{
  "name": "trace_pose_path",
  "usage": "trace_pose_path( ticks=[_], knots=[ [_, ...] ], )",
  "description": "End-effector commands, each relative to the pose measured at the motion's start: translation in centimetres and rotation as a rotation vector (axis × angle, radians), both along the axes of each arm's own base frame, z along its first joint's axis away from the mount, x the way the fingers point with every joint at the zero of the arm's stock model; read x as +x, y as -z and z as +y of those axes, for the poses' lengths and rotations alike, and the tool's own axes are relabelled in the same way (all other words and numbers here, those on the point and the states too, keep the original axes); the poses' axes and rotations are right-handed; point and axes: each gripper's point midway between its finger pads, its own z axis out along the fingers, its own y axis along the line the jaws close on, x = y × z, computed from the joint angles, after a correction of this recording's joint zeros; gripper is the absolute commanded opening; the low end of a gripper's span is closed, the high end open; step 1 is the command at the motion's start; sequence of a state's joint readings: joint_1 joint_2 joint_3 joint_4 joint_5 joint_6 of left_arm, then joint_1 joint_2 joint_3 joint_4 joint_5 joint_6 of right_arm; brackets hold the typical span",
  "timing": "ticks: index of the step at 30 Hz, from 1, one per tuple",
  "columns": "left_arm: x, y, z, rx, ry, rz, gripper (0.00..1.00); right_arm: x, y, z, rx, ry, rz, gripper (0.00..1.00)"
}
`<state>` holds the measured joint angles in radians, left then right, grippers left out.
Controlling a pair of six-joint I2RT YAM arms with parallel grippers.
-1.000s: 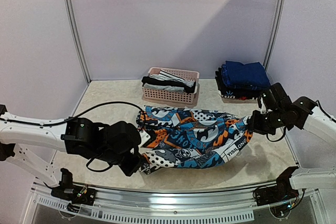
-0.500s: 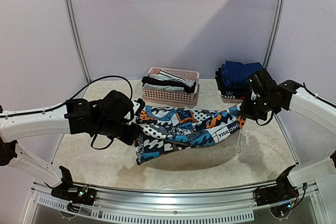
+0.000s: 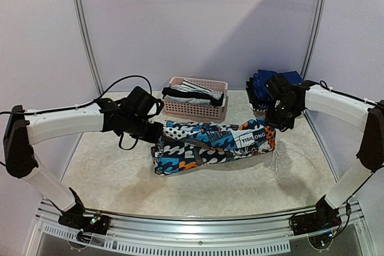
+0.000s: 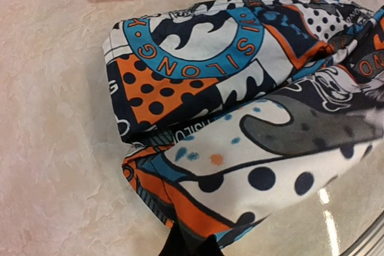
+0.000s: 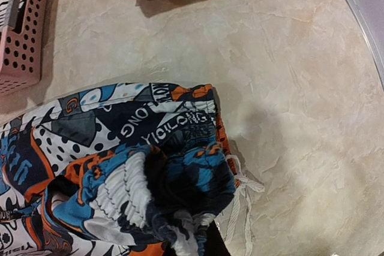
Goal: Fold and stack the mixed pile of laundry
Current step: Fold the crumpled shorts at the center of the board.
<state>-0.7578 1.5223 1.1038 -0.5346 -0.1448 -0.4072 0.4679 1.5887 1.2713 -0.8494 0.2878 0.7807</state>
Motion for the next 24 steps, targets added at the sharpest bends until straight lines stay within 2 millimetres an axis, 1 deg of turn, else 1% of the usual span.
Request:
trace_pose_path(
  ticks=[1,3,5,7,10,11,12,15,17,18,20,21,23,24],
  knots=[
    [3.1,0.4,0.8,0.008,-0.042,-0.019,0.0,2.4,0.5,-0.6,0.022,0.049,-0.004,0.01],
    [4.1,1.3,1.1,0.012,-0.054,-0.003,0.0,3.3,1.6,-0.9,0.031,0.056,0.022,0.07],
    [5.0,2.3,1.3,0.021,-0.064,0.018,0.0,4.4,2.3,-1.1,0.058,0.062,0.028,0.16],
    [5.7,3.4,1.4,0.03,-0.075,0.037,0.0,5.3,3.0,-1.5,0.088,0.072,0.035,0.22],
    [6.5,4.8,1.6,0.044,-0.091,0.058,0.0,6.7,3.5,-2.0,0.132,0.081,0.028,0.28],
    [6.6,5.1,1.6,0.046,-0.094,0.064,0.0,7.1,3.4,-2.0,0.144,0.08,0.024,0.31],
    [6.8,5.4,1.6,0.049,-0.096,0.068,0.0,7.5,3.3,-2.1,0.145,0.076,0.023,0.35],
    [7.3,5.8,2.0,0.072,-0.115,0.06,0.0,8.5,2.7,-2.0,0.143,0.057,0.008,0.42],
    [7.8,5.7,2.8,0.099,-0.151,0.038,0.0,9.0,1.7,-1.9,0.14,0.039,-0.019,0.46],
    [8.0,5.4,3.3,0.118,-0.175,0.023,0.0,9.0,1.3,-2.2,0.126,0.045,-0.032,0.48],
    [8.2,4.9,4.3,0.153,-0.217,-0.008,0.01,8.9,0.1,-3.4,0.087,0.084,-0.078,0.58],
    [8.3,4.8,4.7,0.162,-0.232,-0.02,0.01,8.7,-0.2,-4.1,0.067,0.105,-0.098,0.64],
    [8.1,4.6,5.1,0.166,-0.251,-0.036,0.03,8.1,-1.1,-5.3,0.026,0.143,-0.144,0.77],
    [8.1,4.3,5.2,0.16,-0.258,-0.047,0.04,7.7,-1.9,-5.7,0.017,0.144,-0.175,0.83]
  ],
)
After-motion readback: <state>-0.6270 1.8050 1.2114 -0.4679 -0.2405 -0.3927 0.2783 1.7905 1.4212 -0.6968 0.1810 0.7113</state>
